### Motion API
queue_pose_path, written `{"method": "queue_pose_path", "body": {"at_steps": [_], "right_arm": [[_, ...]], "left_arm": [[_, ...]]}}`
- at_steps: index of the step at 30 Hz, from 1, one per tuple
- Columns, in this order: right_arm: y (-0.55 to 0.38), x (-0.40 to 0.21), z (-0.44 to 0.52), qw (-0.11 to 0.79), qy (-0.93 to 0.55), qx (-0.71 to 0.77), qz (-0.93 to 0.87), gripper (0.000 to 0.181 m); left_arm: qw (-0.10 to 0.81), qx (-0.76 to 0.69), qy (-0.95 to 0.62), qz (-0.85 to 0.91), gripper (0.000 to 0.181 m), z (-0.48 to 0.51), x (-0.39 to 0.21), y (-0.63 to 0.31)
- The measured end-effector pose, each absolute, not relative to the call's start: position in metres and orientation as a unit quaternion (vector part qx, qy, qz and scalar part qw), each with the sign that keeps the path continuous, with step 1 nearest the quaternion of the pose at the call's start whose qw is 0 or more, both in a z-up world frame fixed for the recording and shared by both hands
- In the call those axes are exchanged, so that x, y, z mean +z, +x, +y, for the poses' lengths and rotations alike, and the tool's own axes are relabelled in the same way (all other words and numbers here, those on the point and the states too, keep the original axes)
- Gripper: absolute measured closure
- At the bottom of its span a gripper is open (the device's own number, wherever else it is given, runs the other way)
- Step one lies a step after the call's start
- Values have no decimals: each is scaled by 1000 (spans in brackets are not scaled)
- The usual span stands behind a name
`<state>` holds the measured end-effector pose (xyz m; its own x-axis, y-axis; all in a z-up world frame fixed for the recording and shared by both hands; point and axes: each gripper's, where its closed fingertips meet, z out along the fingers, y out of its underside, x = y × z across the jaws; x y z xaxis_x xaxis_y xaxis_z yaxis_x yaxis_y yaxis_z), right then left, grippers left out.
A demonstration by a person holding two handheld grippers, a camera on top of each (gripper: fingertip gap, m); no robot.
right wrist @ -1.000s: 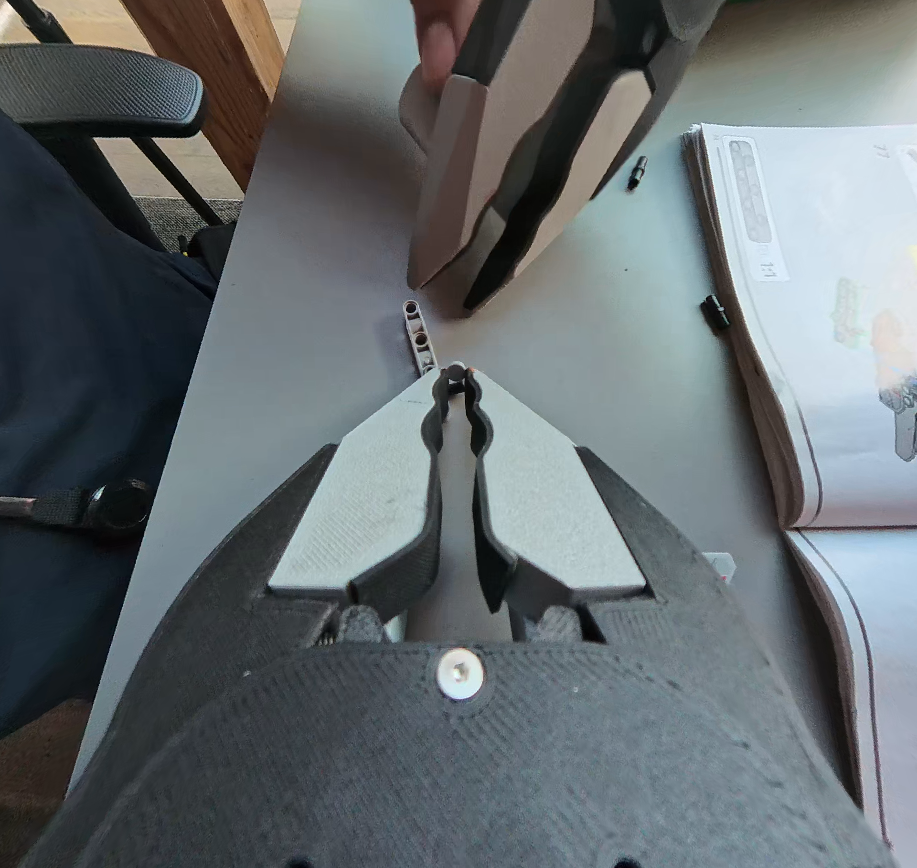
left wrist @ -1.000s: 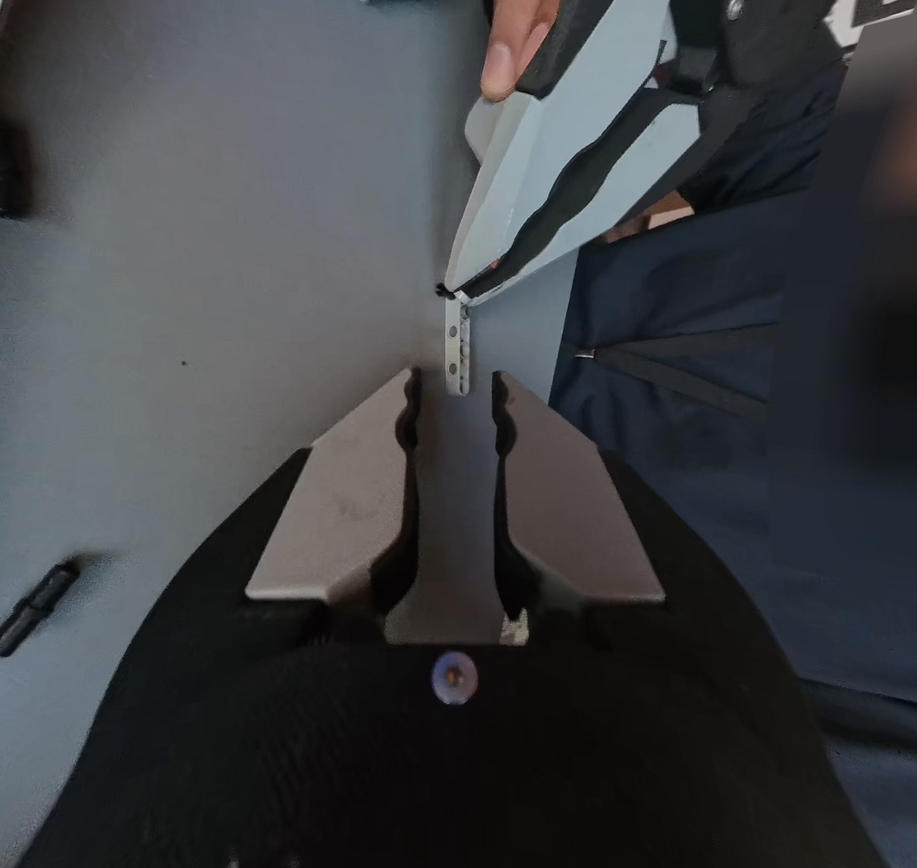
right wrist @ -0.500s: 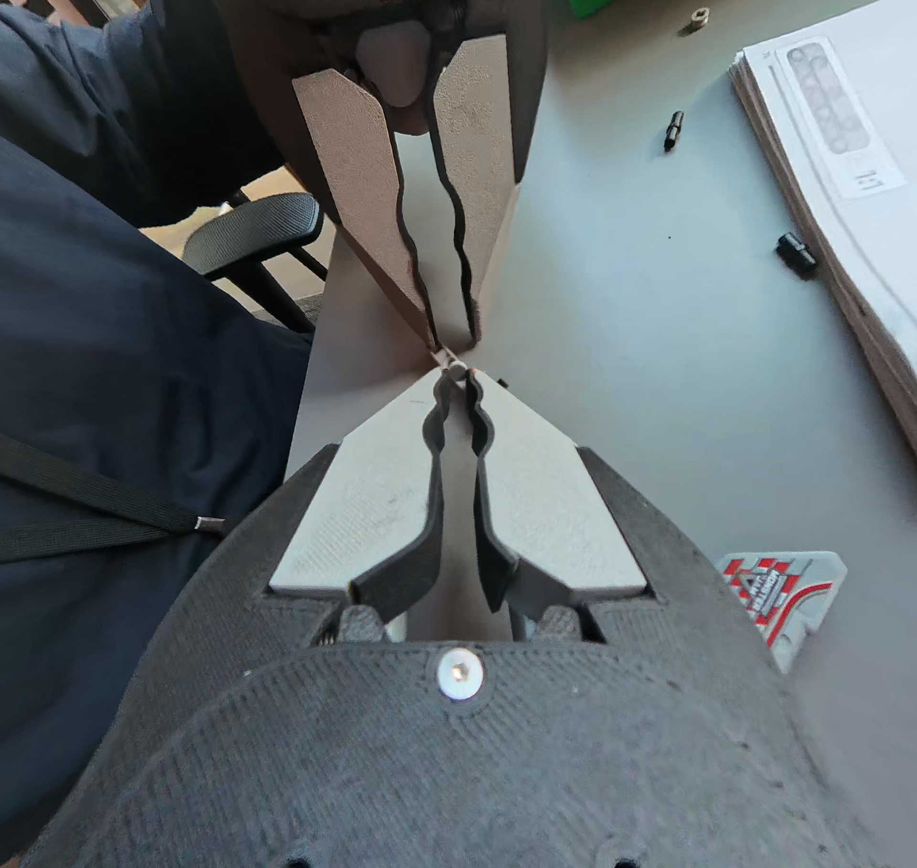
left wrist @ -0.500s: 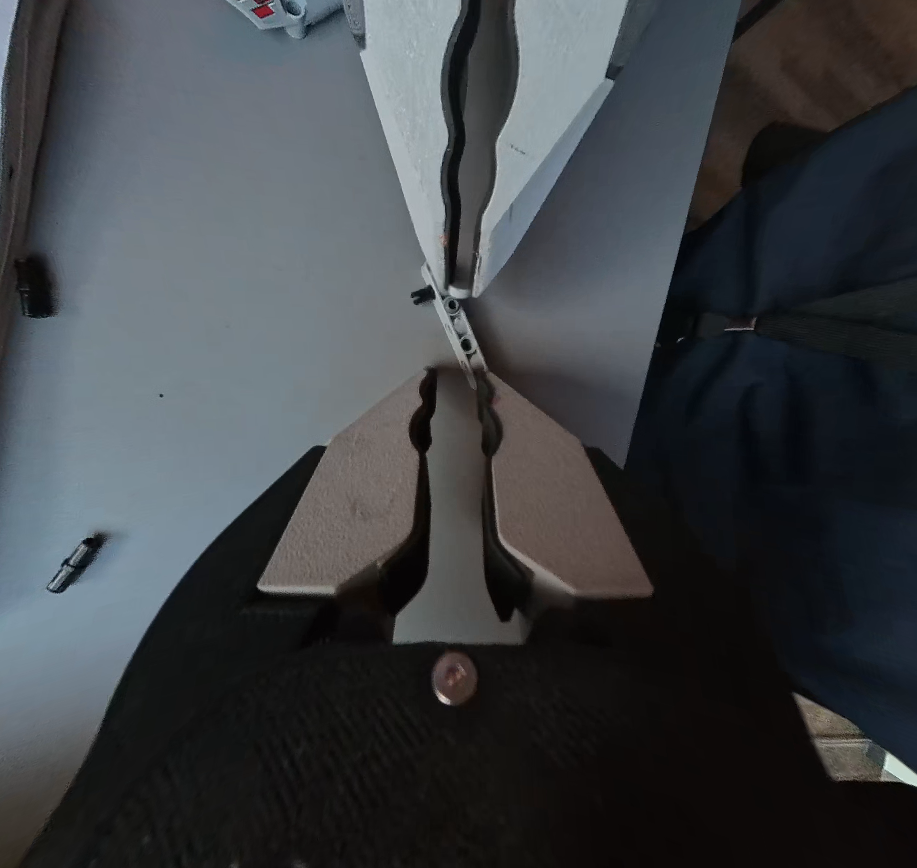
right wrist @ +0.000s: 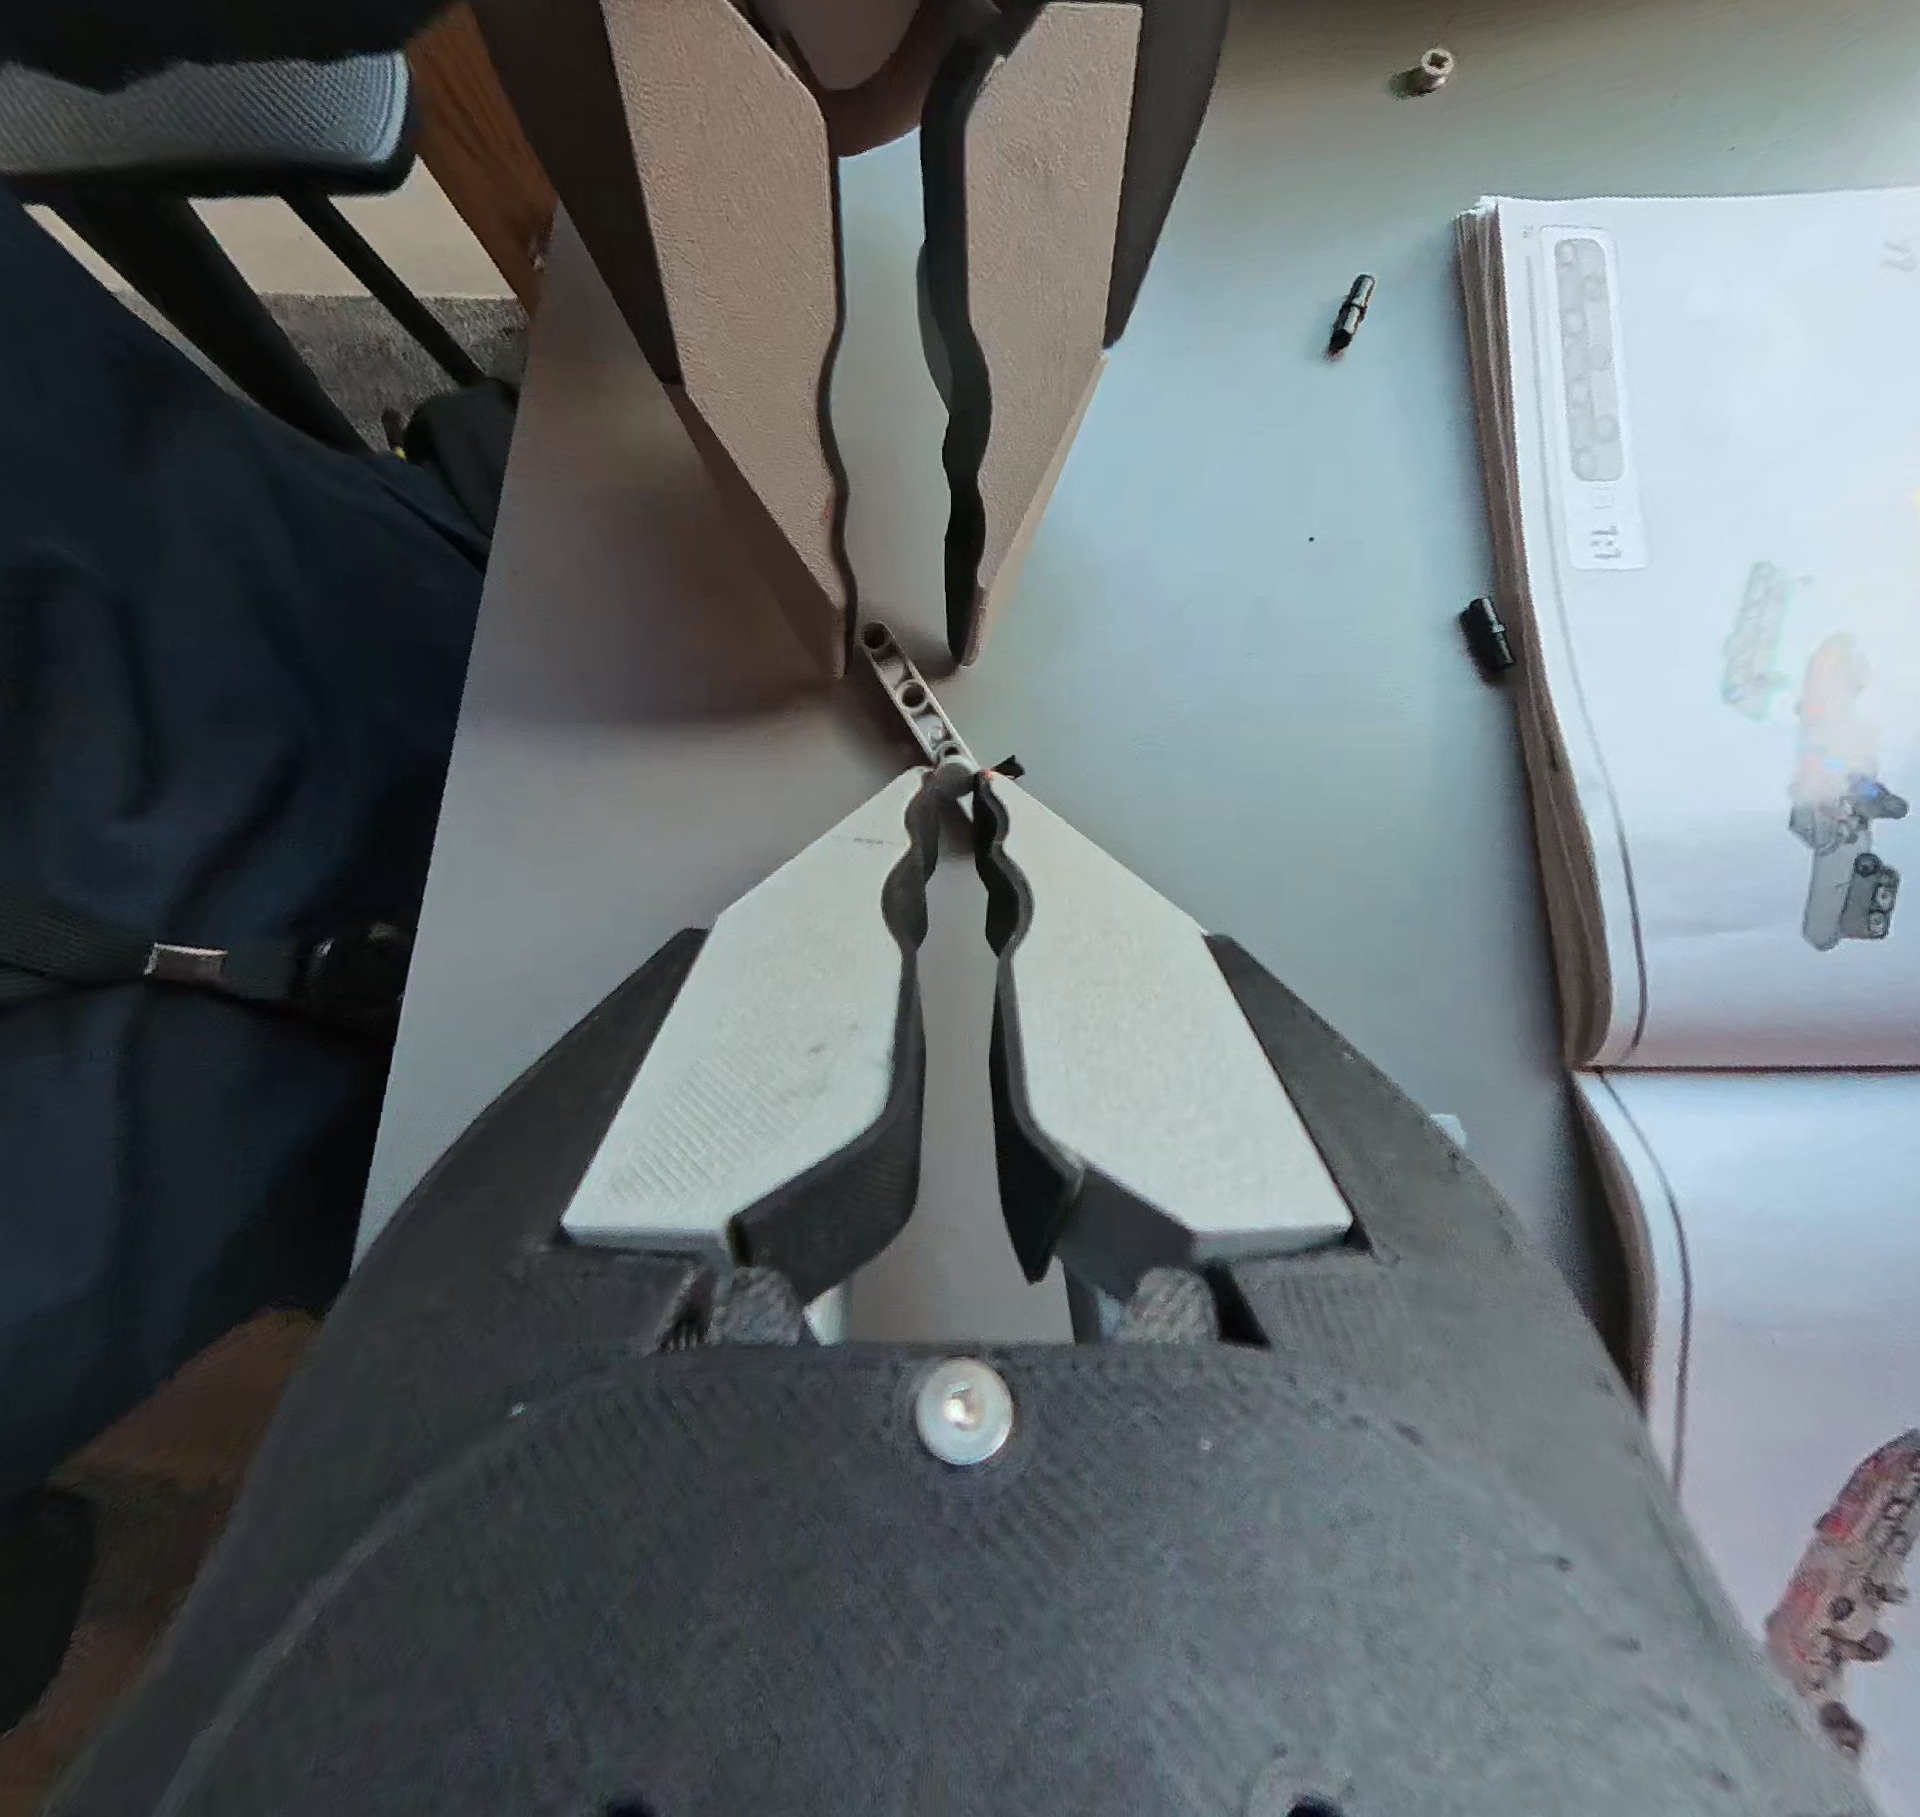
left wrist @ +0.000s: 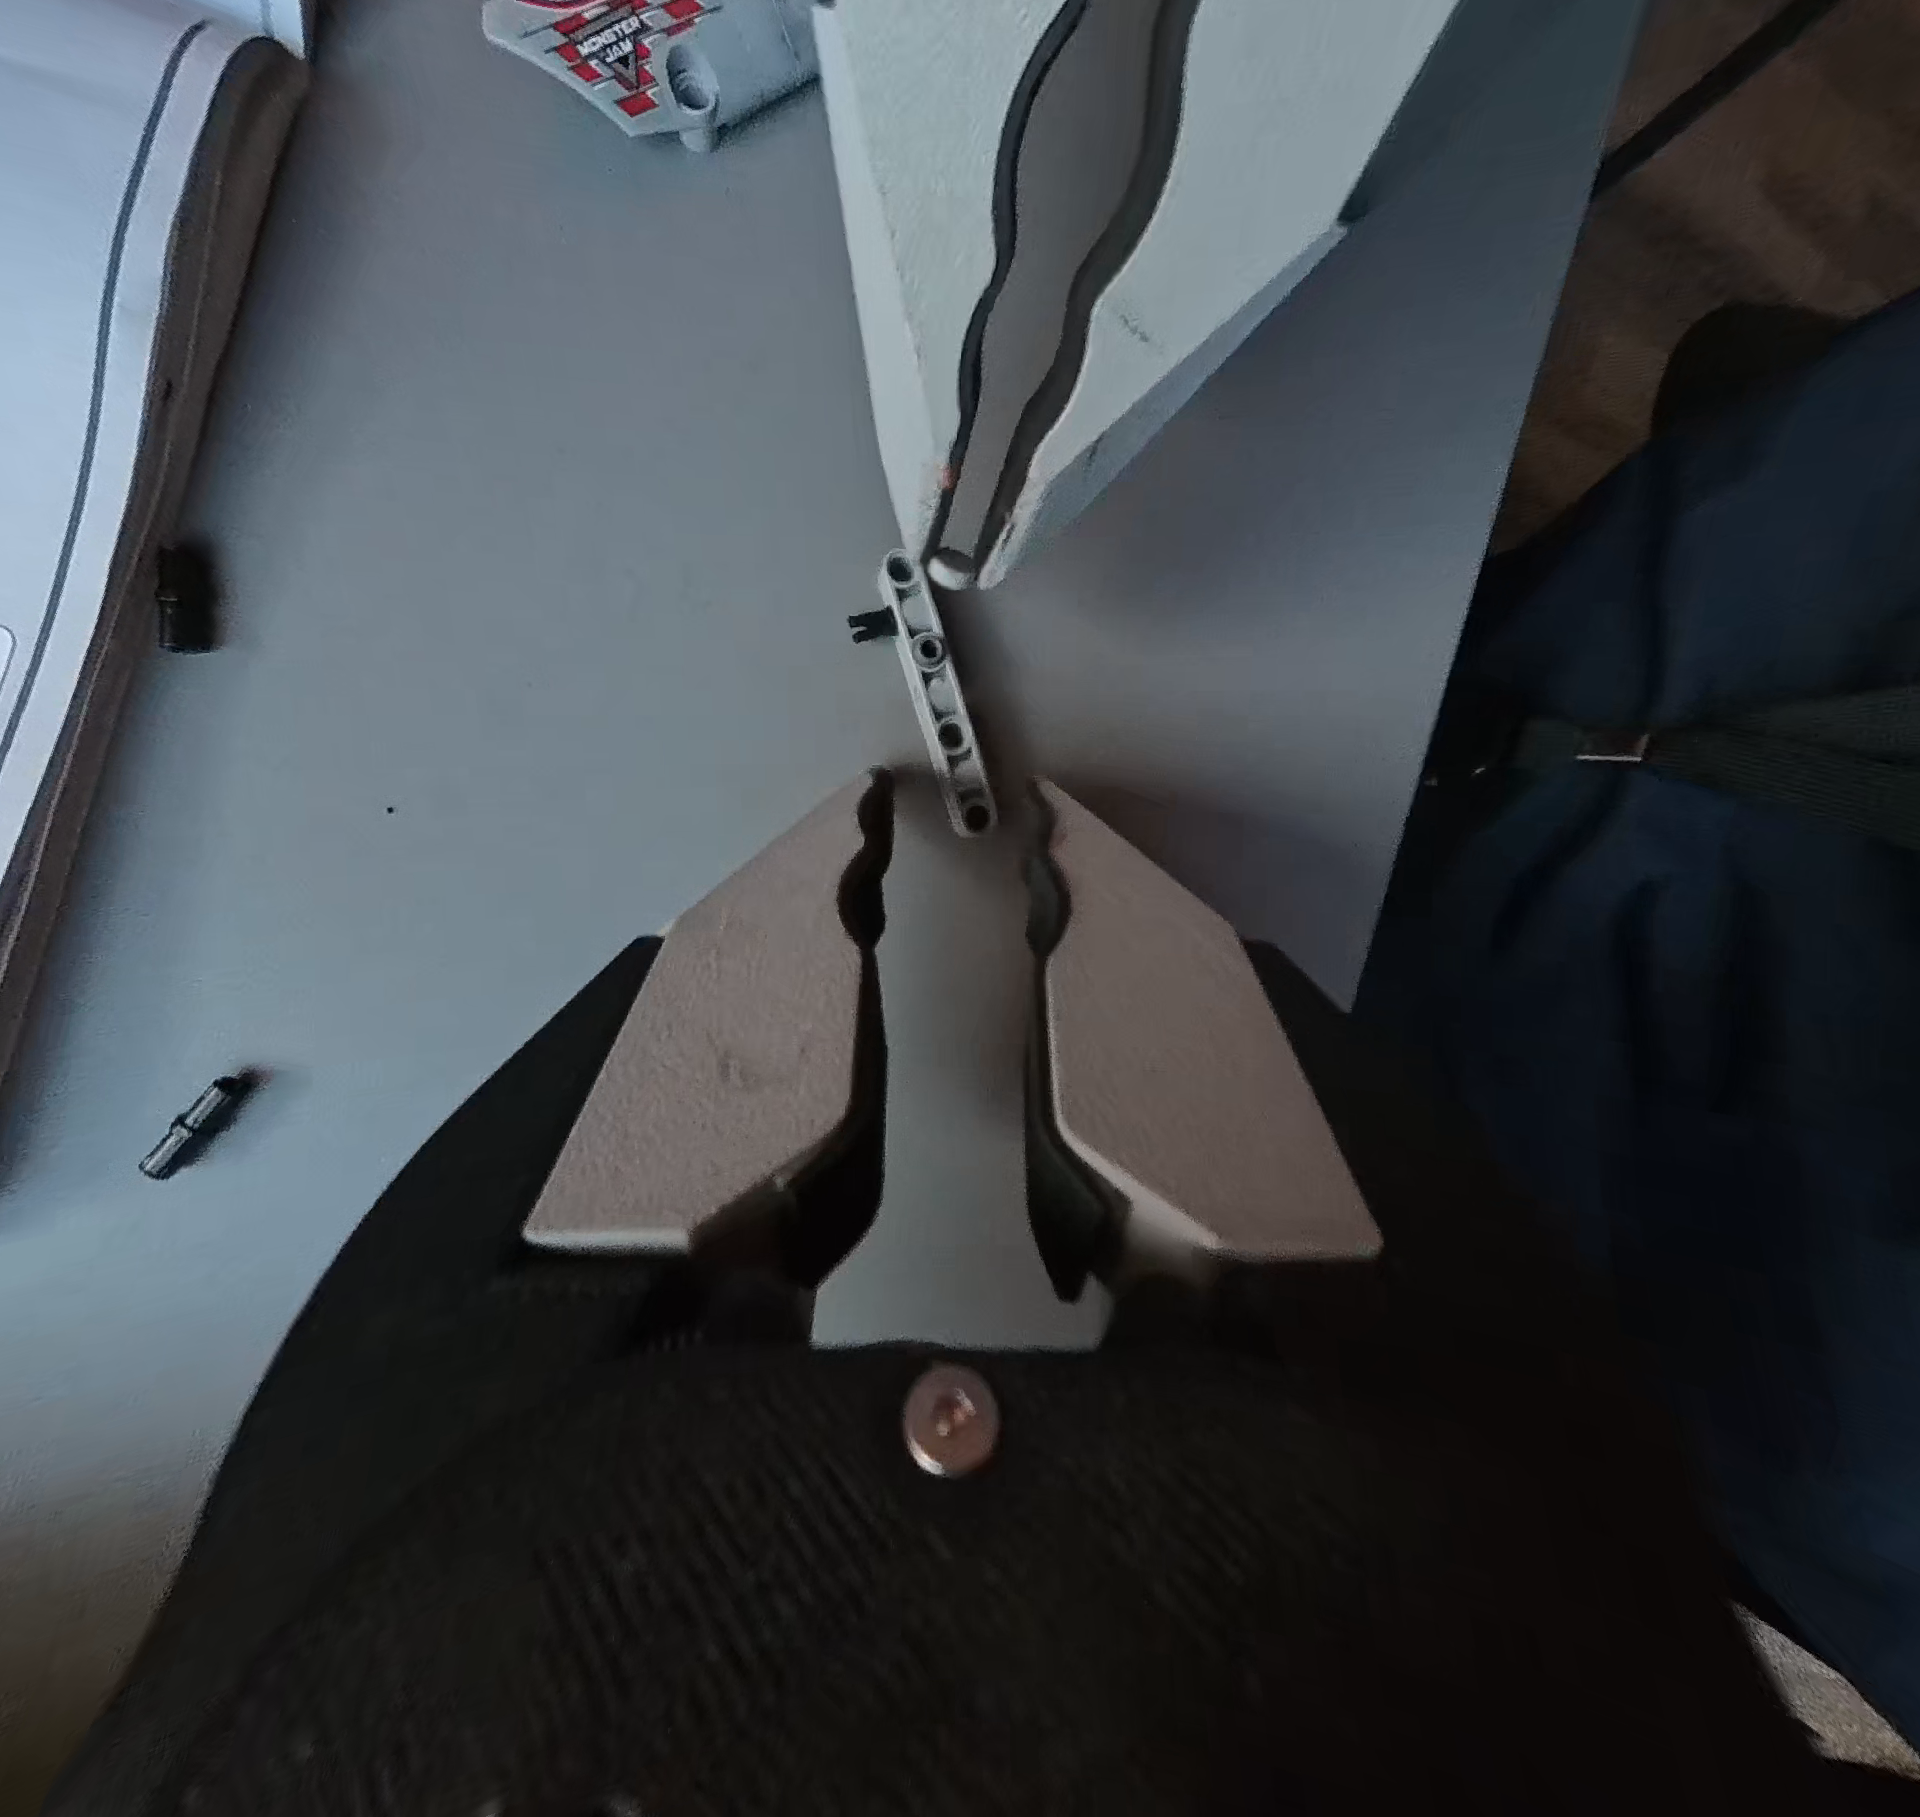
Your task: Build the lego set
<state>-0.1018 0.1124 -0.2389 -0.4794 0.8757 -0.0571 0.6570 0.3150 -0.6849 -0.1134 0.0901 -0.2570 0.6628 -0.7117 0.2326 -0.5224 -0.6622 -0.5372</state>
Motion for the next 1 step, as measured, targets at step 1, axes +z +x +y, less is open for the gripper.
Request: {"method": "queue_pose_path", "body": {"at_steps": [1], "right_arm": [[-102, -239, 112, 163, -478, 326, -799, 178]], "left_arm": [[215, -218, -887, 346, 162, 91, -257, -114]]}}
